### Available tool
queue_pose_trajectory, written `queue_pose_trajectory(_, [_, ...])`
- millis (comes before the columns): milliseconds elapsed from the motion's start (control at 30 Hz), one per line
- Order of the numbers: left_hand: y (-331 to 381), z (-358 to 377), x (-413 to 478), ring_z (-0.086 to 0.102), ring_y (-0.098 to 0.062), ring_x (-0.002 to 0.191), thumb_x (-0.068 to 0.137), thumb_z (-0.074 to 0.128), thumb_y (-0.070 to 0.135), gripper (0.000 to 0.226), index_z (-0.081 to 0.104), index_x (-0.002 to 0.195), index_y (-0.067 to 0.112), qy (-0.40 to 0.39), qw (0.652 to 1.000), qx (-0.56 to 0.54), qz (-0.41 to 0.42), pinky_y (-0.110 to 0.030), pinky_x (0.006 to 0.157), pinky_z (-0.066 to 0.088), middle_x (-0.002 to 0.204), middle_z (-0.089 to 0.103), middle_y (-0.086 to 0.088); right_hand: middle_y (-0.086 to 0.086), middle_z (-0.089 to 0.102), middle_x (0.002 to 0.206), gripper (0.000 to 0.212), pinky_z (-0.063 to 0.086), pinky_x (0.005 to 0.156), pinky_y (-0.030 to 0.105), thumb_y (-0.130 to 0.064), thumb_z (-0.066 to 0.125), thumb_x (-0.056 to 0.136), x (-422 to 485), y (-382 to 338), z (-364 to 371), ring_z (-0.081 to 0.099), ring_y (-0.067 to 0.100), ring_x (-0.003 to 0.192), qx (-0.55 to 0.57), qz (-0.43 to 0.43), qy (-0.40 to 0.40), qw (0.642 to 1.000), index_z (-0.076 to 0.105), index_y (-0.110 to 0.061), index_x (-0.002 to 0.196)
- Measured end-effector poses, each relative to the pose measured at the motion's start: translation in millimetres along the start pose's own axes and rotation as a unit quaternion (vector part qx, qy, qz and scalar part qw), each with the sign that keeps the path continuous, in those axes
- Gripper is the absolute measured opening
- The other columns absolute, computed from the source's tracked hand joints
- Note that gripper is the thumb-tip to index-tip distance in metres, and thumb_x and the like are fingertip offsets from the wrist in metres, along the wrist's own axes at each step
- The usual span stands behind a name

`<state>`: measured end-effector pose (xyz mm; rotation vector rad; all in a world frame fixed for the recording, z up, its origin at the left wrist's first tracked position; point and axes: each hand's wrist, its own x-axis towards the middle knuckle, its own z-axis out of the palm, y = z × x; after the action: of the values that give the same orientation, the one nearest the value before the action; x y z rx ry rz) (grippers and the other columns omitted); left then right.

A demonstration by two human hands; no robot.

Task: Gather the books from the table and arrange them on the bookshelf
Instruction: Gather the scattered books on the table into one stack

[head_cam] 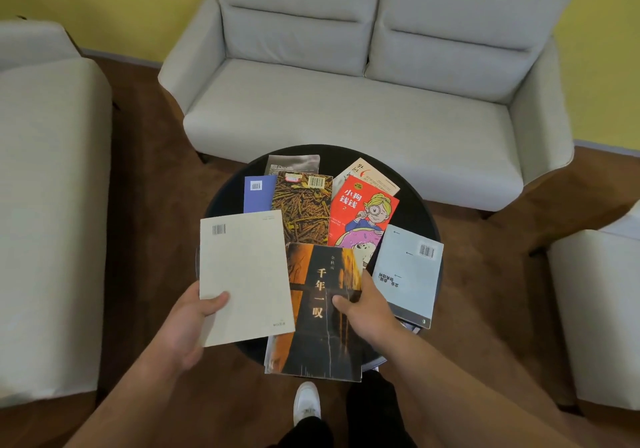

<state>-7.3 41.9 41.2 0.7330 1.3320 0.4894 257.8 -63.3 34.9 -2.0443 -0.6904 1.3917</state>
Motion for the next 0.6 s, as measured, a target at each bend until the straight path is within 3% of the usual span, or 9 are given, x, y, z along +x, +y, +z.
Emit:
queue_pose_trajectory(67, [2.5,8.0,-7.4,0.066,-0.037,0.114,0.098,0.058,0.020,0.027,0.061,0.125,0.025,-0.007,1.000,-0.010,0.000,-0.061,0.103,0.048,0.125,0.071,-0.008,-0.005,0.050,0.135,0.058,0.047,0.104,0.038,-0.039,0.067,0.092,-0.3,-3.3,-4.0,0.048,0.017,0.130,-0.085,-0.035,0.087,0.992,0.038,-0.029,0.142])
queue_pose_trajectory(133, [8.7,21.4,-17.5,0.066,-0.037,0.114,0.099,0.055,0.031,0.028,0.062,0.126,0.026,-0.025,0.999,-0.026,0.009,-0.061,0.103,0.048,0.123,0.072,-0.007,-0.004,0.057,0.110,0.032,0.048,0.086,0.025,-0.044,0.060,0.095,-7.9,-13.3,-8.9,0.055,0.012,0.107,-0.138,-0.105,0.211,0.962,0.055,-0.023,0.119])
queue_pose_trajectory(167, [13.0,29.7,-22.5,0.067,-0.035,0.113,0.100,0.052,0.033,0.028,0.062,0.126,0.026,-0.034,0.999,-0.029,0.018,-0.060,0.101,0.050,0.121,0.073,-0.006,-0.005,0.059,0.090,0.024,0.044,0.073,0.022,-0.043,0.055,0.098,-14.9,-23.4,-11.0,0.056,0.011,0.087,-0.105,-0.121,0.204,0.966,0.058,-0.019,0.099])
queue_pose_trajectory(233, [22.7,46.4,-31.5,0.068,-0.031,0.111,0.102,0.049,0.029,0.025,0.063,0.124,0.027,-0.059,0.997,-0.024,0.046,-0.056,0.098,0.052,0.118,0.074,-0.003,0.000,0.058,0.062,0.040,0.038,0.056,0.023,-0.049,0.042,0.103,-31.4,-50.4,-13.4,0.048,0.010,0.056,0.070,-0.004,0.047,0.996,0.058,-0.016,0.087])
queue_pose_trajectory(300, [35.2,61.8,-38.9,0.069,-0.029,0.109,0.098,0.053,0.030,0.025,0.064,0.120,0.028,-0.091,0.993,-0.001,0.079,-0.050,0.094,0.055,0.114,0.076,0.000,0.010,0.071,0.068,0.049,0.038,0.049,0.023,-0.062,0.026,0.102,-40.7,-68.6,-20.7,0.046,0.011,0.045,0.183,0.095,-0.101,0.973,0.061,-0.028,0.106])
queue_pose_trajectory(333, [41.2,67.2,-41.1,0.069,-0.029,0.109,0.094,0.059,0.035,0.026,0.065,0.118,0.028,-0.102,0.990,0.016,0.096,-0.047,0.090,0.056,0.112,0.076,0.000,0.016,0.076,0.079,0.052,0.041,0.050,0.023,-0.065,0.020,0.101,-40.7,-70.4,-25.8,0.049,0.012,0.046,0.206,0.105,-0.133,0.964,0.059,-0.033,0.115])
queue_pose_trajectory(467, [62.6,75.7,-44.9,0.074,-0.018,0.099,0.057,0.077,0.077,0.057,0.077,0.100,0.039,-0.143,0.973,0.091,0.157,-0.031,0.077,0.060,0.110,0.077,0.003,0.022,0.076,0.102,0.071,0.051,0.060,0.028,-0.070,0.015,0.097,-43.8,-71.0,-49.0,0.067,0.019,0.066,0.257,0.099,-0.156,0.949,0.049,-0.024,0.139])
queue_pose_trajectory(533, [64.8,80.1,-44.2,0.071,-0.008,0.103,0.071,0.067,0.074,0.046,0.075,0.102,0.041,-0.143,0.966,0.125,0.174,-0.028,0.086,0.059,0.113,0.075,0.008,0.021,0.076,0.103,0.071,0.053,0.066,0.031,-0.069,0.019,0.098,-42.6,-66.4,-58.7,0.071,0.022,0.075,0.301,0.087,-0.157,0.937,0.051,-0.020,0.139])
queue_pose_trajectory(600, [64.8,87.9,-42.7,0.062,0.001,0.111,0.096,0.056,0.042,0.018,0.064,0.112,0.042,-0.129,0.963,0.158,0.179,-0.023,0.097,0.050,0.118,0.069,0.014,0.020,0.075,0.103,0.059,0.055,0.067,0.032,-0.061,0.028,0.102,-43.6,-66.5,-65.2,0.073,0.023,0.078,0.349,0.072,-0.132,0.925,0.056,-0.016,0.130])
